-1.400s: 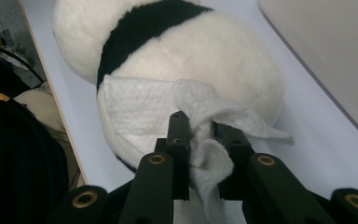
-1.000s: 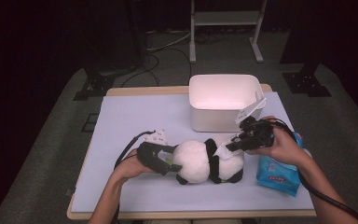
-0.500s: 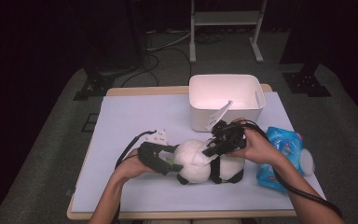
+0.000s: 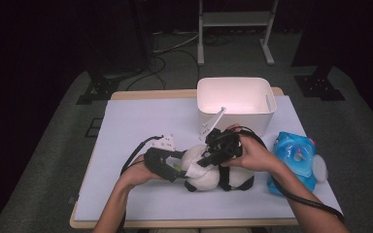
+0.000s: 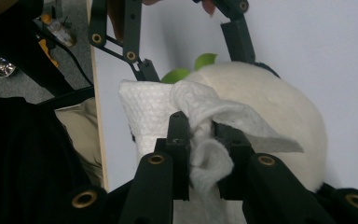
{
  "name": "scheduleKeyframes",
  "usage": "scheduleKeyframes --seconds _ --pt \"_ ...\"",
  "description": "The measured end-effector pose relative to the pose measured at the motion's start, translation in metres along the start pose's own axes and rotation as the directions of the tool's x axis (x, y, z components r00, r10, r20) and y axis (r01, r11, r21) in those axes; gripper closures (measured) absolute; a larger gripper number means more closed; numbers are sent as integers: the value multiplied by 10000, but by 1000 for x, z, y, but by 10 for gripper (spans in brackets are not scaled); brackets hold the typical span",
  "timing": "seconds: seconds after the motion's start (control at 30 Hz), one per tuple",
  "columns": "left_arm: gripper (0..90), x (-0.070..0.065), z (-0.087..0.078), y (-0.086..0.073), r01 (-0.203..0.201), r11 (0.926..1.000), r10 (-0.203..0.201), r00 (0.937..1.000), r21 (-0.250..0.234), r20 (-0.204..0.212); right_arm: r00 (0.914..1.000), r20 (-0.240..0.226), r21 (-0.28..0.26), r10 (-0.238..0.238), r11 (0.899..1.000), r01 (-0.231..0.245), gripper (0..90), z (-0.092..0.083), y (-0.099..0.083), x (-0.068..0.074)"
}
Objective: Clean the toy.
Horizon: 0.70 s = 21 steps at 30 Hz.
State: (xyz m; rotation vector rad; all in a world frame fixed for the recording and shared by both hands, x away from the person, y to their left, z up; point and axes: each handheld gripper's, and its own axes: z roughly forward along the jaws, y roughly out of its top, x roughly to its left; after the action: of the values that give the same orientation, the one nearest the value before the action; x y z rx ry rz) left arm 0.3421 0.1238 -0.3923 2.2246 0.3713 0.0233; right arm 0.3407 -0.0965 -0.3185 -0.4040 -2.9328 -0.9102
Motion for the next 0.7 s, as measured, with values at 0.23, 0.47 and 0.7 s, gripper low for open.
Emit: scheduleKeyframes --seconds 0.23,0.47,0.7 --pt "237 0 0 0 -9 10000 9 10000 -4 12 9997 -158 112 -205 9997 207 769 5 5 6" --pt "237 1 0 0 19 10000 -19 10000 -32 -19 9999 -125 288 -83 9995 87 769 -1 -6 7" --pt "238 1 0 -1 61 10000 -61 10000 -30 -16 9999 74 434 122 9990 -125 770 -9 -18 2"
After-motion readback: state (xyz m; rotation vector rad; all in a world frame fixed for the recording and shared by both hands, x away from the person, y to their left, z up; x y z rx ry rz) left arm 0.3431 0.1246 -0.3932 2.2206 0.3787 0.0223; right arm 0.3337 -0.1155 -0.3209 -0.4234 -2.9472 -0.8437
